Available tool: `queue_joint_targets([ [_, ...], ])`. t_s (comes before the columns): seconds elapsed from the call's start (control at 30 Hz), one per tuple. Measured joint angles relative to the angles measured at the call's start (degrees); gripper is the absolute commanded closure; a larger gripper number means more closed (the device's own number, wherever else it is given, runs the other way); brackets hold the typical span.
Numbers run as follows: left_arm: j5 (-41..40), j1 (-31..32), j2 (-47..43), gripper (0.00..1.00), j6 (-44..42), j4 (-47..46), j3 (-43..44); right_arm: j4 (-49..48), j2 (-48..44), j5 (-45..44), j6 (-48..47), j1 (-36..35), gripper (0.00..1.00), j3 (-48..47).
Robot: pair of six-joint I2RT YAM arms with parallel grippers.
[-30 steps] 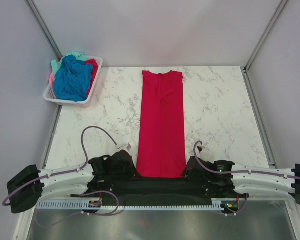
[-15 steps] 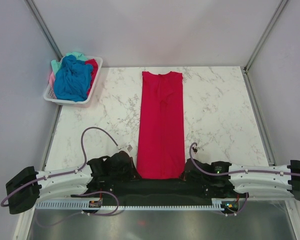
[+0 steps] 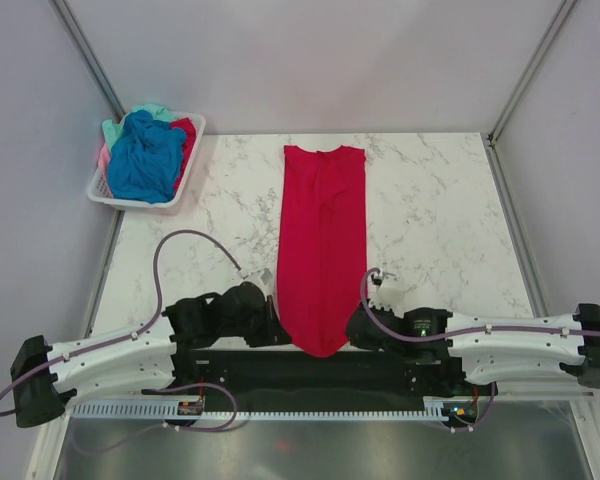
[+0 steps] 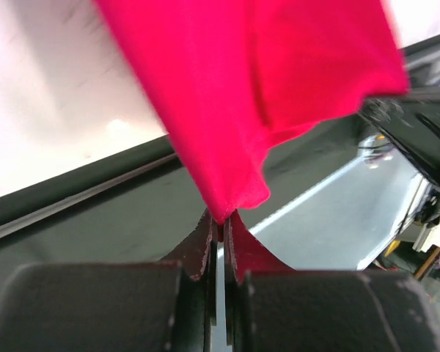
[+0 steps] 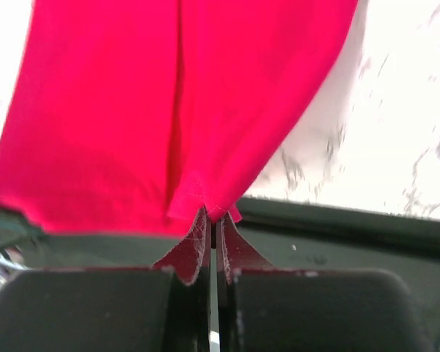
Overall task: Fold and stack the t-shirts
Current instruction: Fold the tshirt
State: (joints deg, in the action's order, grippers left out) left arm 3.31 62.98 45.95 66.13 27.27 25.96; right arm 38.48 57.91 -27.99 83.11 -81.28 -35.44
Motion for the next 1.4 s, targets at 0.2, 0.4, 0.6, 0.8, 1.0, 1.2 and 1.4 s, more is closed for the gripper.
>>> queue_joint_targets([
  [0.2,-5.38,-1.42,7.34,0.98,-6.80,6.10,14.71,2.23,1.31,-1.84,-10.38,12.52,1.00,-8.35],
  [0.4,-5.66,-12.35,15.67,0.98,-15.80,7.80,21.70,1.97,5.88,-0.42,-22.58,26.38,1.00,-14.29],
  [0.6,-4.28,-21.29,24.24,0.98,-23.43,7.78,29.05,-0.68,12.13,3.82,-32.02,35.93,1.00,-19.45],
  [0.8,-1.42,-27.12,33.11,0.98,-29.22,6.69,36.61,-3.93,19.08,8.79,-38.82,43.71,1.00,-24.81],
  [1.0,0.92,-31.23,42.84,0.98,-33.16,6.03,43.41,-6.62,25.33,12.76,-43.12,48.24,1.00,-29.00],
  [1.2,3.52,-33.81,52.37,0.98,-35.65,5.42,51.19,-8.61,32.04,15.52,-46.25,51.23,1.00,-33.20],
  [1.4,4.87,-35.67,58.97,0.94,-36.26,5.27,54.29,-9.97,37.53,18.34,-48.13,54.73,0.98,-35.15],
])
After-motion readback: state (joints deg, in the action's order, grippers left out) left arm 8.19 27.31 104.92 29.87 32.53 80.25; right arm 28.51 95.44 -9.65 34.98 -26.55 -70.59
